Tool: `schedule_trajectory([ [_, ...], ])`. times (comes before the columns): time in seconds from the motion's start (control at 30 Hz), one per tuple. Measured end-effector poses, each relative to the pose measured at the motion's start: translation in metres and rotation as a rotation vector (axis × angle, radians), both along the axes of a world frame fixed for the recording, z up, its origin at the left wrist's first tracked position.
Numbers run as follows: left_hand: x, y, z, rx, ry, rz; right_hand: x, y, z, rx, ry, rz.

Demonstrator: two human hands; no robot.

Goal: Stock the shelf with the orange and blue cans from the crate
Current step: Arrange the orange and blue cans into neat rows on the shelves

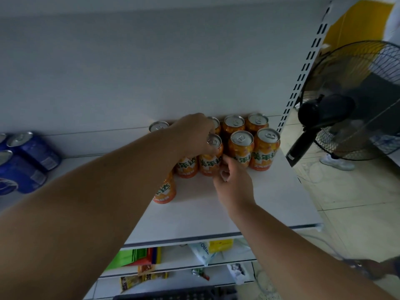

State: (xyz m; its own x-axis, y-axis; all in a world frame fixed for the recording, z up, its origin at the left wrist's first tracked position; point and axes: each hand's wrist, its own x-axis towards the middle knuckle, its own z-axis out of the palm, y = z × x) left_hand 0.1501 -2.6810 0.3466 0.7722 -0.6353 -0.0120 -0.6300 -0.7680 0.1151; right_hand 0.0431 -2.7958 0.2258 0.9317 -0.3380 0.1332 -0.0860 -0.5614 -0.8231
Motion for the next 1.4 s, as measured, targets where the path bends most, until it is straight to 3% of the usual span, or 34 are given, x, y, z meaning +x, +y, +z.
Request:
schedule_trajectory([
  [0.33,0.005,0.0,-0.005,0.018,-0.038,0.005,-0.005,-0.004,0.008,-0.042,-0.017,0.045],
  [0.6,-0.006,-0.037,-0.011,-0.07,-0.1,-0.116,-0.023,-0.049,0.002,-0.03,0.017,-0.151],
  [0.8,-0.005,-0.065,-0.013,-0.023,-0.121,-0.068,-0.015,-0.052,-0.003,0.015,0.06,-0.11],
  [1.4,-0.004,-0.049,-0.009,0.043,-0.075,-0.072,-0.03,-0.06,0.001,0.037,0.054,-0.064],
])
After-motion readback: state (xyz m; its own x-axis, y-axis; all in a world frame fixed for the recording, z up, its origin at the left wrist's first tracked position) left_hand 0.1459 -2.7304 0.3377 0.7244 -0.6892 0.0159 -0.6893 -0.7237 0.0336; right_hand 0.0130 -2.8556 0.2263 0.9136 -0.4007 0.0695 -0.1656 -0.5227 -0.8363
